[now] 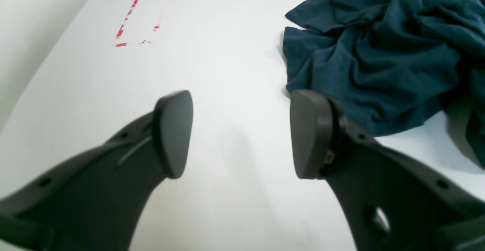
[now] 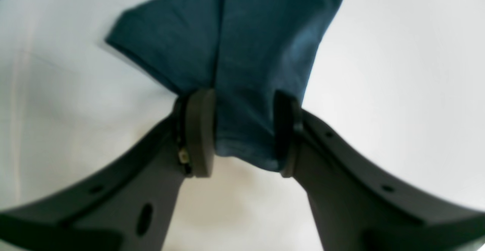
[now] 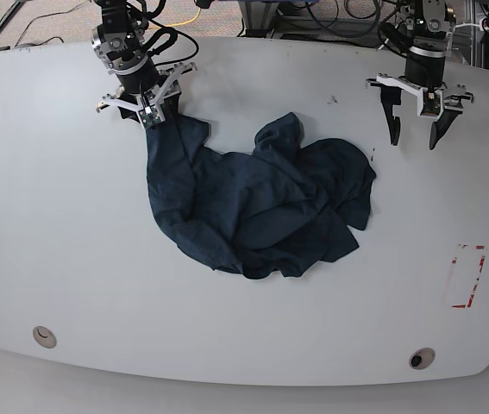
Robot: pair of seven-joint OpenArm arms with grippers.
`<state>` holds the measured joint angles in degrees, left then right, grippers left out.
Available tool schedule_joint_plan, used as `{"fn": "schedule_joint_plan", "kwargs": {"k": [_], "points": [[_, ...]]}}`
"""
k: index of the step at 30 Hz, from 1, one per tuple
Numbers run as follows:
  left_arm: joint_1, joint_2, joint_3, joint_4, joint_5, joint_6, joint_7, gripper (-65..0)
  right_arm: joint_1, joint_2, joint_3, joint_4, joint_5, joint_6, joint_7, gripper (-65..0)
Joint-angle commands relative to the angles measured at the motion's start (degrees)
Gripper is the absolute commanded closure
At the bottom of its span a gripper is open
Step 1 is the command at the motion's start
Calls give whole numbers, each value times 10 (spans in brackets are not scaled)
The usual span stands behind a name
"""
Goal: Layout the t-shirt on the table in an organized manner, then fold the t-shirt properly
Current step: 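Hold the shirt edge with the right gripper, lifting it slightly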
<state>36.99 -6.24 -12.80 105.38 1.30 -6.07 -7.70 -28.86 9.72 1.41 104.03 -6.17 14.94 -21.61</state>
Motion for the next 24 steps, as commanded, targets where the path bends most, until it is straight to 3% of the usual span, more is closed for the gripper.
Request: {"fn": "schedule_joint_plan", "kwargs": {"k": [1,18,24], "points": [[2,-3,-2,10,-2,2,-16,-379,2,4,1,10,2,-4,15,-239],[2,-3,-2,9,-2,2,-16,-379,9,3,2,27,1,-4,10,-243],[2,-7,-2,8,-2,2,-16,-379,-26,2,1,72,1,-4,9,-246]]}}
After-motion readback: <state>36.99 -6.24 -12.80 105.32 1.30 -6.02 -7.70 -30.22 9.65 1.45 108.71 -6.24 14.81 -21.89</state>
